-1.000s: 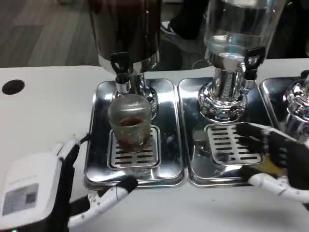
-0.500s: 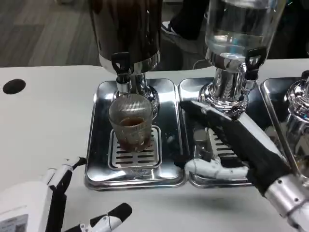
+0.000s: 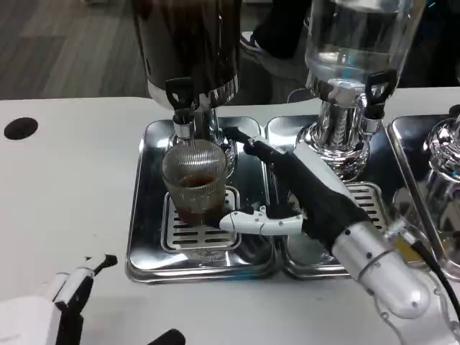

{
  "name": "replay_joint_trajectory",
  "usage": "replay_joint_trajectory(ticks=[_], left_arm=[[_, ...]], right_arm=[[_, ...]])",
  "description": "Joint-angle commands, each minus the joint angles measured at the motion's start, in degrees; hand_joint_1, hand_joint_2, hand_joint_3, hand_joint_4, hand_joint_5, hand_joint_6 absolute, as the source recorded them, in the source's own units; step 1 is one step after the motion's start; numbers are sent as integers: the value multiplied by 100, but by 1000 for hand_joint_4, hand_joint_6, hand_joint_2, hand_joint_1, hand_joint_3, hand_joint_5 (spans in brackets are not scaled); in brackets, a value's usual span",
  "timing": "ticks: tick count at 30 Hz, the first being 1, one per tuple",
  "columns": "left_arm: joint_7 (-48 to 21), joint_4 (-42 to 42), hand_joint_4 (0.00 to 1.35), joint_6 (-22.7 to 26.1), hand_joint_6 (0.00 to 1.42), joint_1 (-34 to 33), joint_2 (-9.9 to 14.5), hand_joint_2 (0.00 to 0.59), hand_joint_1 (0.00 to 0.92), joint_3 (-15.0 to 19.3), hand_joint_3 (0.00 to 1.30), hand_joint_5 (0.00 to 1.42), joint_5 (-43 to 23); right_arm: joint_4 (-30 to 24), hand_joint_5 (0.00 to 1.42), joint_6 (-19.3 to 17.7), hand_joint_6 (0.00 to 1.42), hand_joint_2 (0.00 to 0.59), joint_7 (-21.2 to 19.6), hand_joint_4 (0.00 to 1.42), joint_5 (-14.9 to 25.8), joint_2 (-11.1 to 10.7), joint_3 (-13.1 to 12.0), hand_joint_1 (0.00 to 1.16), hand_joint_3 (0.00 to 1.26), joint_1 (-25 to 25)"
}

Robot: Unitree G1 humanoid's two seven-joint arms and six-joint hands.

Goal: Grasp the cup under the faucet to collect the drink, then remove the cup.

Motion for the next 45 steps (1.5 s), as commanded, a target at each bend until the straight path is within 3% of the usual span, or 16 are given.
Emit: replay_joint_trajectory(ticks=[1,13,25,45], left_arm=[[58,-89,237,-176,544,166,14,34,0,118,292,355,-15],[13,-41,252,-343,544,324,-60,36,0,81,311,358,30],[12,-151,259,-479,544,604,-142,40,0,192,315,358,-2],[-189,-354,295,-607,544,781,-201,63,0,401,362,384,-125]], right_arm=[[240,48,75,0,75,-135,54,-87,127,90,697,98,-292],[738,48,90,0,85,-233,54,-106,273,162,692,98,-711],[1540,55,-170,0,92,-403,64,-39,498,207,696,98,-1173],[2204,58,-489,0,84,-754,76,-66,705,239,705,107,-1297]])
